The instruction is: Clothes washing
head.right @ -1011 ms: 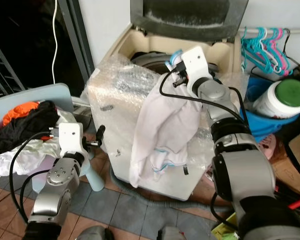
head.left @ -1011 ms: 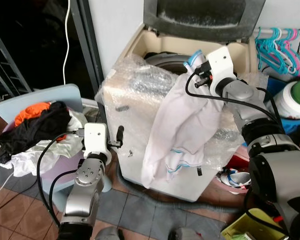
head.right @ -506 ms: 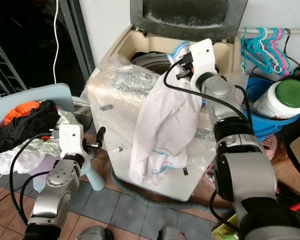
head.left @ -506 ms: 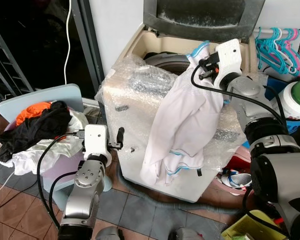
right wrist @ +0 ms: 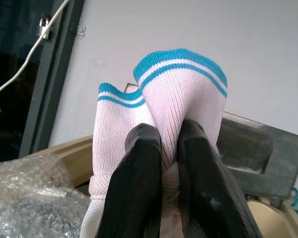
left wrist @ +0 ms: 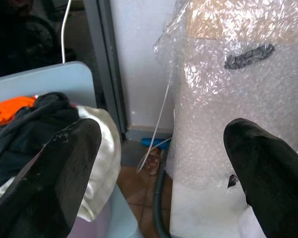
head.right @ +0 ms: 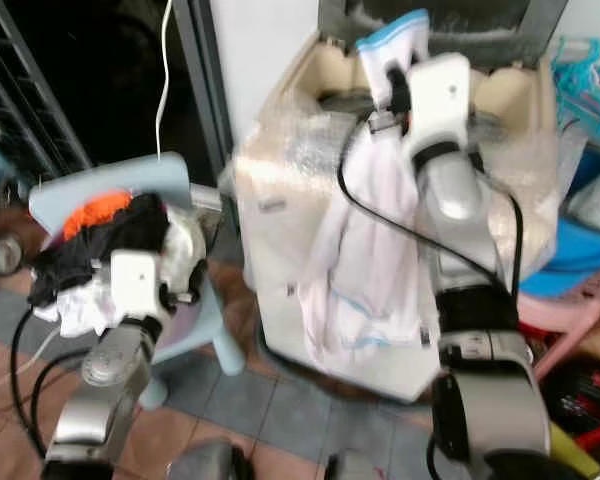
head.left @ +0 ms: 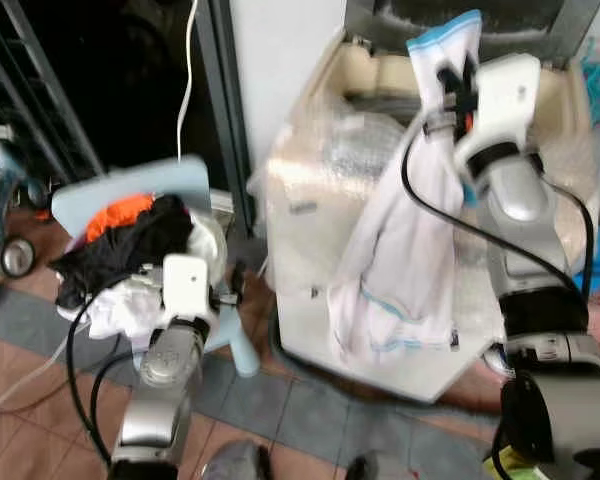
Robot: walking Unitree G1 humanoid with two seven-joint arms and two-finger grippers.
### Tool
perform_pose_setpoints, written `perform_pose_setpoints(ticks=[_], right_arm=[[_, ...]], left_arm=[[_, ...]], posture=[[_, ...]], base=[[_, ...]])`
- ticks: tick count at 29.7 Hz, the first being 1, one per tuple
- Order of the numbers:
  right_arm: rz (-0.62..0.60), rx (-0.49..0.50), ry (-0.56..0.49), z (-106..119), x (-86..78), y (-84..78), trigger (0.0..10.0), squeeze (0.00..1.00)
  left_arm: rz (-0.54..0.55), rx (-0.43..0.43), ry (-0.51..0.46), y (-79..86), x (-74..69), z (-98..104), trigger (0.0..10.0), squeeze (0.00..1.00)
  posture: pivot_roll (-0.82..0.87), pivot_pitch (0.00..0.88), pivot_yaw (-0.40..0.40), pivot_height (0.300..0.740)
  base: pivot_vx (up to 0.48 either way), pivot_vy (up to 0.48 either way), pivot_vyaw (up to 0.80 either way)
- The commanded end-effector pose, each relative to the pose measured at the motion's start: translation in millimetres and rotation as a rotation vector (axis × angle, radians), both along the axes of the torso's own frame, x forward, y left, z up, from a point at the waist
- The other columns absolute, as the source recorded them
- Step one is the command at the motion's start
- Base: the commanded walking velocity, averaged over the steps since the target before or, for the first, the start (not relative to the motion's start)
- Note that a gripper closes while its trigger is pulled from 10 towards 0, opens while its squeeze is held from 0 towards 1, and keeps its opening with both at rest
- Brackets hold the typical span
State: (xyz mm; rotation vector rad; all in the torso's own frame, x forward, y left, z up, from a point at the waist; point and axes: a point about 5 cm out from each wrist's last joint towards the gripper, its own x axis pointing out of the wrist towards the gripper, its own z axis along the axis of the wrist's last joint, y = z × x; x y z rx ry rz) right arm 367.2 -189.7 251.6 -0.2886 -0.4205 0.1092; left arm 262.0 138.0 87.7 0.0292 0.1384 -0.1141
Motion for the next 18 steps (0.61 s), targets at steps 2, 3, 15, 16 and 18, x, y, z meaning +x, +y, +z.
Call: perform_pose_setpoints(ticks=[2,3,15,16,18], right_arm=[[0.013,-0.002,-0.075,23,-1.1,3.7,10.0,0.00],[0.010,-0.004,-0.072,25,-0.3,1.5,10.0,0.00],[0.088,-0.111,-0.052,45,14.6,4.0,10.0,0.00],[0.118,-0.151,-0.045,51,18.6,7.6,10.0,0.00],[0.175,-0.206,-0.034,62,24.1,13.6,10.0,0.00]], left_arm=[[-0.001,0.001,-0.030,6.9,0.0,6,10.0,0.00],[-0.004,-0.007,-0.033,7.3,-0.5,7,10.0,0.00],[0.001,-0.017,-0.035,8.5,-2.1,8,10.0,0.00],[0.001,-0.019,-0.036,7.8,-2.0,8,10.0,0.00],[0.000,-0.022,-0.036,7.0,-2.2,8,10.0,0.00]], posture=[[-0.04,0.000,0.023,0.740],[-0.04,0.000,0.023,0.740],[-0.04,0.000,0.015,0.740],[-0.04,0.000,0.015,0.740],[-0.04,0.000,0.014,0.740]], base=[[0.000,0.000,0.00],[0.000,0.000,0.00],[0.272,0.000,0.00],[0.364,0.000,0.00],[0.480,0.000,0.00]])
